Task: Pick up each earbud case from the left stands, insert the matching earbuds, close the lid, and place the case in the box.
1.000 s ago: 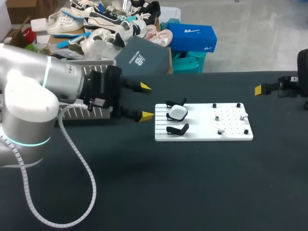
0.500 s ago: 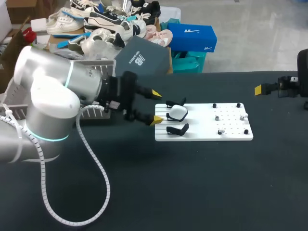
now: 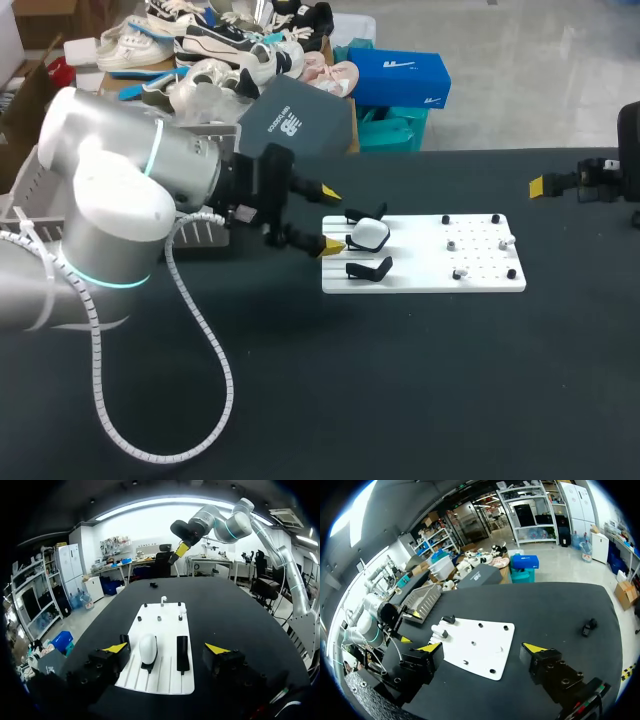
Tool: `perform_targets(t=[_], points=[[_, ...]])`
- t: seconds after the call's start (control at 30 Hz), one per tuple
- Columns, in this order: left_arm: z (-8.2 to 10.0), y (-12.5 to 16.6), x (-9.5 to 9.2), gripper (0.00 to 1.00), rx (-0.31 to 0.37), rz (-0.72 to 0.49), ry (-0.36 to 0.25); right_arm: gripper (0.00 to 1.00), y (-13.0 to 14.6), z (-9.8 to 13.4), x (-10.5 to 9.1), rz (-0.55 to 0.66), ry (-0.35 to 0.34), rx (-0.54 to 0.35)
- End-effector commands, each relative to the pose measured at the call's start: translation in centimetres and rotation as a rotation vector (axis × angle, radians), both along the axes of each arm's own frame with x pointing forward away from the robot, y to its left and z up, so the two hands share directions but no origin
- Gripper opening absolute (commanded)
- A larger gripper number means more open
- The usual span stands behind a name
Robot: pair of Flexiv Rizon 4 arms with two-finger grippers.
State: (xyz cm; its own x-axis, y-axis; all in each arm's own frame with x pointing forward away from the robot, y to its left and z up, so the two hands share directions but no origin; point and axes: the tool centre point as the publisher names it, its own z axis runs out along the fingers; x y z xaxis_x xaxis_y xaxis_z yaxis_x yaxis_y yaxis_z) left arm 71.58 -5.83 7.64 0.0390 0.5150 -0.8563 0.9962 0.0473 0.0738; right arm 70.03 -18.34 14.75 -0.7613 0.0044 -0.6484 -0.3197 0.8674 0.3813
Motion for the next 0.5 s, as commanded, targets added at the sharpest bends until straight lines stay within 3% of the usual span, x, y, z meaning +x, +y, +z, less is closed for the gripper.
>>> perform_targets(t=[0.03, 0.5], points=[[-0.1, 0.0, 0.1, 1.00, -0.001, -0.001, 0.000, 1.00, 0.0, 0.0, 0.0, 0.001, 0.001, -0.001], [-2.7, -1.3, 1.6, 1.00, -0.034, -0.043, 0.032, 1.00, 0.0, 0.0, 0.0, 0.001, 0.001, -0.001]])
